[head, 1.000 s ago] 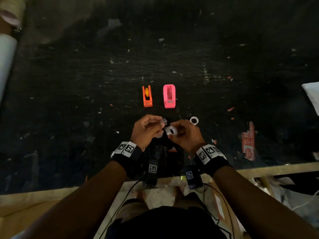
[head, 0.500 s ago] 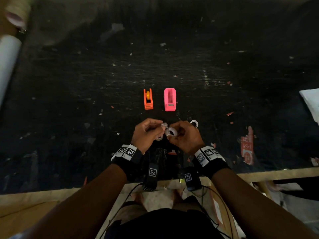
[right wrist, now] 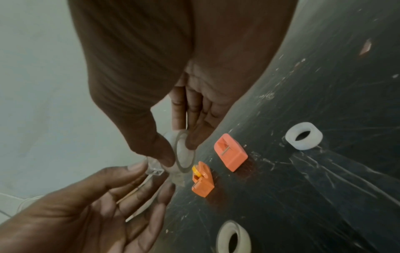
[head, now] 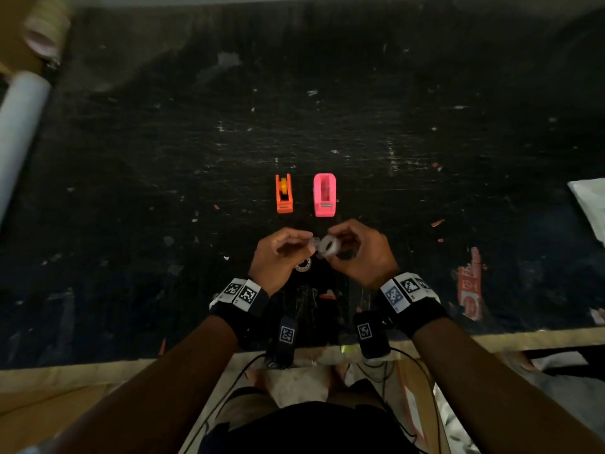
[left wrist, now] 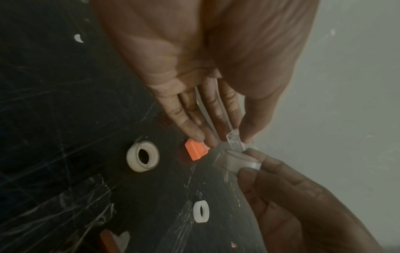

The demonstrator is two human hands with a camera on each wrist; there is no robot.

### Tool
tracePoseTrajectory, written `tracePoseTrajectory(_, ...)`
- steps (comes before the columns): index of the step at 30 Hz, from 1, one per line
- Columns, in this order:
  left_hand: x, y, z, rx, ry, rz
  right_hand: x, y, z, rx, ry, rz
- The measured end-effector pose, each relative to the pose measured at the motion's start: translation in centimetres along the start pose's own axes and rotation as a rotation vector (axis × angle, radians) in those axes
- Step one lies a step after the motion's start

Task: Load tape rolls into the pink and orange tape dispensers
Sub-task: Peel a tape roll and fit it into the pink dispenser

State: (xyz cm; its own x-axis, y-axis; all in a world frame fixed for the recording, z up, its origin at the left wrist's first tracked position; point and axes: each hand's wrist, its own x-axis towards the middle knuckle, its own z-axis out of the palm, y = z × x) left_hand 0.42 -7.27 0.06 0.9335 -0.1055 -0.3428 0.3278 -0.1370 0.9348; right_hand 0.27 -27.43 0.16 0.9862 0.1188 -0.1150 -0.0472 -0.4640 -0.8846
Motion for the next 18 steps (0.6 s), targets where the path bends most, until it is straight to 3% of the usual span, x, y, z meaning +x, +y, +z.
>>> tracePoseTrajectory(6, -0.19, 0.58, 0.0, 0.089, -0.063, 0.071, 0.11, -0.62, -0.36, -0.024, -0.048, -0.097)
tracePoseTrajectory(11, 0.08, 0.52, -0.12, 0.098, -0.073, 0.085, 0.14, -0.45, -0.6, 0.073, -0.082, -0.036)
tracePoseTrajectory(18, 0.4, 0.84, -0.09, 0.075, -0.08, 0.069, 0.19, -0.56, -0.65, 0.293, -0.023, 0.056)
